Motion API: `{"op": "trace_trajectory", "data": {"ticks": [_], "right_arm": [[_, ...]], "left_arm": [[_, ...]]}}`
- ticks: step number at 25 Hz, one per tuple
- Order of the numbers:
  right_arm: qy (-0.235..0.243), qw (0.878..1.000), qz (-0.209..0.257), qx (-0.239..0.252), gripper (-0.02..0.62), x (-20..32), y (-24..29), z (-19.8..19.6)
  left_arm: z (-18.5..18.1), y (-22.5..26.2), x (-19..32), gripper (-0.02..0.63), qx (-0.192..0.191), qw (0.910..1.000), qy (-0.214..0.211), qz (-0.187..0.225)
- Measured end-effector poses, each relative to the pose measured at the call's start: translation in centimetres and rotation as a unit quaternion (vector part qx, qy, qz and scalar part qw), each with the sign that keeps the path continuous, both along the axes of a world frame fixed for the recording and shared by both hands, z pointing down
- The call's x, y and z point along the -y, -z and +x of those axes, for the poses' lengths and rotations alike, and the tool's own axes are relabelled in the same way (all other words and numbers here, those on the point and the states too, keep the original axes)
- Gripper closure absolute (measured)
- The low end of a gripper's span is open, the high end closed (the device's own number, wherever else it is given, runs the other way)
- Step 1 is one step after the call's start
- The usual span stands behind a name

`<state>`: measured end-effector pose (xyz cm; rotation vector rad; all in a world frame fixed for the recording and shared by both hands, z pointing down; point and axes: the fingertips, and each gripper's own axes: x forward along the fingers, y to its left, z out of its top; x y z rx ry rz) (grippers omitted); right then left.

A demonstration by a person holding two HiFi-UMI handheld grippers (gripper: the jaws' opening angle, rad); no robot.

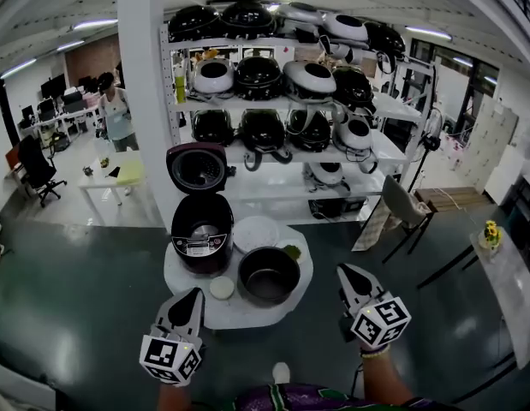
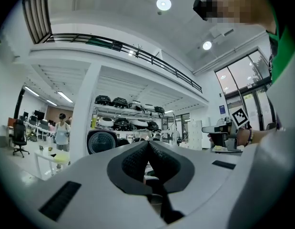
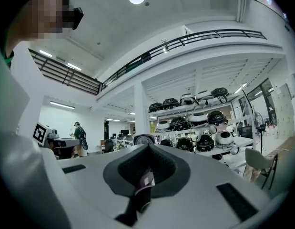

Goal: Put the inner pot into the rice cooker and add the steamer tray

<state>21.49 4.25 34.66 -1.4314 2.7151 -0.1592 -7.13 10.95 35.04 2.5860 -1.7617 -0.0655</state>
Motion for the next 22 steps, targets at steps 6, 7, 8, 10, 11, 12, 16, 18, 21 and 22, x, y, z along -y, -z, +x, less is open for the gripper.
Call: {"op": "trace_trajectory", "data": {"ticks": [6, 7, 8, 10, 11, 12, 16, 18, 21, 22], "right_arm": [[0.013, 1.0, 0.002, 0.013, 0.588, 6.3, 0.7, 1.2], [0.014, 1.0, 0.004, 0.012, 0.588, 7.4, 0.8, 1.5], [0.015, 1.0, 0.006, 0.012, 0.588, 8.5, 0.8, 1.8], [0.018, 1.0, 0.008, 0.014, 0.588, 10.6, 0.7, 2.3], [0.02, 1.0, 0.008, 0.015, 0.588, 11.6, 0.6, 2.5], [0.023, 1.0, 0.007, 0.016, 0.588, 12.5, 0.5, 2.7], [0.032, 0.999, 0.006, 0.021, 0.588, 16.1, 0.0, 3.7], [0.038, 0.999, 0.002, 0.024, 0.588, 17.6, -0.5, 4.0], [0.048, 0.998, 0.001, 0.026, 0.588, 19.3, -0.9, 4.4], [0.05, 0.998, 0.002, 0.026, 0.588, 19.8, -1.1, 4.6]], "left_arm": [[1.7, 1.4, 5.9, 0.584, 0.021, 0.9997, 0.008, 0.006], [2.0, 1.5, 6.9, 0.584, 0.02, 0.9997, 0.01, 0.008], [2.3, 1.6, 7.9, 0.584, 0.018, 0.9997, 0.01, 0.01], [3.0, 1.5, 9.8, 0.584, 0.014, 0.9998, 0.009, 0.01], [3.3, 1.4, 10.6, 0.584, 0.018, 0.9998, 0.009, 0.008], [3.6, 1.2, 11.5, 0.584, 0.026, 0.9996, 0.011, 0.005], [4.4, 0.8, 14.9, 0.584, 0.051, 0.9985, 0.02, 0.006], [5.1, 1.1, 16.1, 0.584, 0.054, 0.9983, 0.021, 0.005], [6.3, 1.2, 17.3, 0.584, 0.077, 0.9968, 0.019, 0.011], [6.6, 1.0, 17.6, 0.583, 0.084, 0.9962, 0.019, 0.013]]}}
